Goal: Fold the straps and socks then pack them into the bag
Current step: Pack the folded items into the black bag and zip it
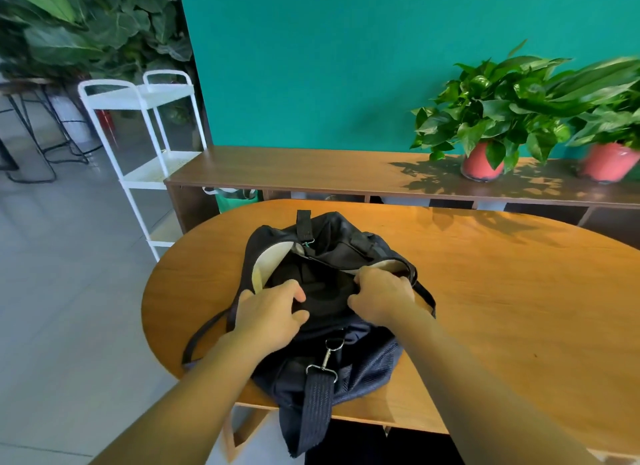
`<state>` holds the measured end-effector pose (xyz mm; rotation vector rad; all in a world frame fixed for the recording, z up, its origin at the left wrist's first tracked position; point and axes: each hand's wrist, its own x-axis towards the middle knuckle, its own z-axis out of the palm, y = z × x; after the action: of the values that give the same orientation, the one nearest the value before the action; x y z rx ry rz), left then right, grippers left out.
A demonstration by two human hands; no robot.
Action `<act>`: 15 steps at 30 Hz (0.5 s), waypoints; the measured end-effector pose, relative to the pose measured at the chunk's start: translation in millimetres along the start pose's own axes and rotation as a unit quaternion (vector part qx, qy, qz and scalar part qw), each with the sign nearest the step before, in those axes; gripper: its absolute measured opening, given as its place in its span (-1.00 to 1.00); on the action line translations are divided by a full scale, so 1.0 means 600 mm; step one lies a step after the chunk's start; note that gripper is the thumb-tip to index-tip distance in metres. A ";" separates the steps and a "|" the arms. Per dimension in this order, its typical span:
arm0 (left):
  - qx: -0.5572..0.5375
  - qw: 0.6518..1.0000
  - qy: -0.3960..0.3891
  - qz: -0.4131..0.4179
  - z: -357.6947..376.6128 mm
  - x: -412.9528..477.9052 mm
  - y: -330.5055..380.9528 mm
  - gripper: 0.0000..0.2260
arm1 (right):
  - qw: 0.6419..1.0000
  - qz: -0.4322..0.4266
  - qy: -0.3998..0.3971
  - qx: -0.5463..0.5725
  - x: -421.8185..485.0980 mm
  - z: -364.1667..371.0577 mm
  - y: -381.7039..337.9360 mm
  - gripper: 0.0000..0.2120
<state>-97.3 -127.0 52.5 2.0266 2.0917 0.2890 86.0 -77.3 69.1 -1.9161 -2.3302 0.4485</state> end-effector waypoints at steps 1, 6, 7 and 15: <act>0.029 1.000 0.006 0.010 0.001 0.001 0.006 -0.81 | 1.000 0.007 -0.001 -0.011 0.001 0.001 0.002 -0.84; 0.151 0.988 0.040 0.011 0.021 -0.003 0.019 -0.76 | 0.998 0.019 -0.012 -0.052 -0.001 0.019 0.003 -0.73; 0.153 0.987 0.042 0.006 0.022 -0.001 0.017 -0.75 | 0.998 0.018 -0.002 -0.058 -0.002 0.021 0.004 -0.67; 0.160 0.971 0.152 0.087 -0.001 -0.001 0.016 -0.84 | 0.993 -0.050 0.077 -0.074 -0.010 0.021 0.008 -0.75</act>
<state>-88.3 -127.6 55.7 2.5017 2.2615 0.3261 88.3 -84.6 56.4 -1.8096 -2.4033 0.1177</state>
